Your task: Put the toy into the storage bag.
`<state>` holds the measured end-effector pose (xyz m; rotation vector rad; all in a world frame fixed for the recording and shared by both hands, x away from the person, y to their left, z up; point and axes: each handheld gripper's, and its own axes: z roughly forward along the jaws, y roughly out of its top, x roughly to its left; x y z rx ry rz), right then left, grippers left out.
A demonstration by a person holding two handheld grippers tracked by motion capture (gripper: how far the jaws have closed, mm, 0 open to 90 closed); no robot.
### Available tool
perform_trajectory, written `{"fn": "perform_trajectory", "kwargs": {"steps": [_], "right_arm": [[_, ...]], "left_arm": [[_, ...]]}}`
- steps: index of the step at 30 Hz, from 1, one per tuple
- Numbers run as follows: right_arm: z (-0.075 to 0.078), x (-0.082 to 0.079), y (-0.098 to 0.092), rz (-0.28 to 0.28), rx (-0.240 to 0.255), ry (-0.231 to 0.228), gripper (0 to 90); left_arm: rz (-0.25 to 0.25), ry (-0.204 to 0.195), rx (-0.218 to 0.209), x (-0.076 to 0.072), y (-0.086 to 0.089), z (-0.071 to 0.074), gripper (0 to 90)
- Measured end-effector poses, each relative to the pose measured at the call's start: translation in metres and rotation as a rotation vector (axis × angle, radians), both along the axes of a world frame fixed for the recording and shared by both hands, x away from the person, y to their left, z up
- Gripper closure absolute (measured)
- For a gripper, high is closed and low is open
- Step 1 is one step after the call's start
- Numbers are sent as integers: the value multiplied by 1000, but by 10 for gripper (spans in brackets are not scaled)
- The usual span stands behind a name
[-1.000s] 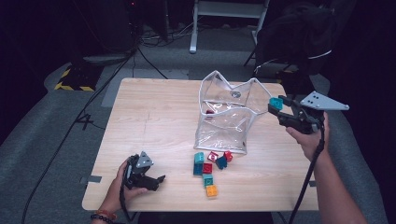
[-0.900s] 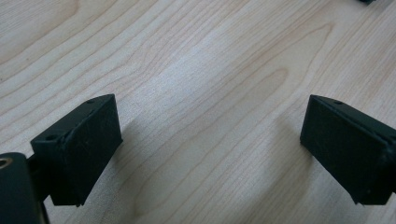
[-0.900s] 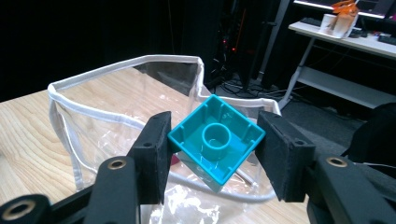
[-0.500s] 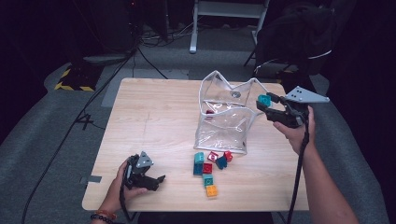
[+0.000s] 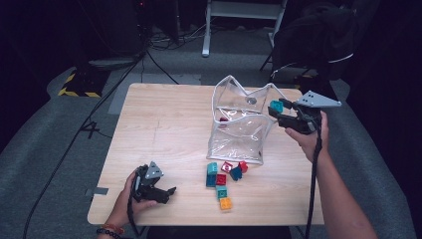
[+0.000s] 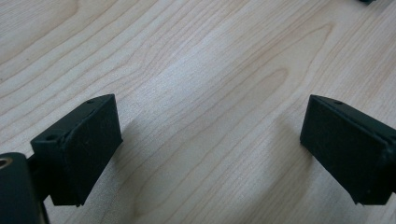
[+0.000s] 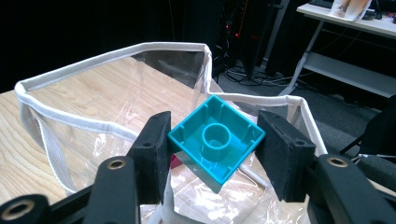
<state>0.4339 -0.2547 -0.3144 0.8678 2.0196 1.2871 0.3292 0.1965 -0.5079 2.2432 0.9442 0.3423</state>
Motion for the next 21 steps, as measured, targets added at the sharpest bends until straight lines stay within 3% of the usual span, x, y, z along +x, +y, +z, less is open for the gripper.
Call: {"fn": "perform_trajectory", "kwargs": {"steps": [12,21], "right_arm": [[-3,4,1,-19,9,7,447],[-3,-2,-1,-8,15,-7,457]], "left_arm": [[0,0,0,0,0,0,56],[-1,0,0,0,0,0,56]]}}
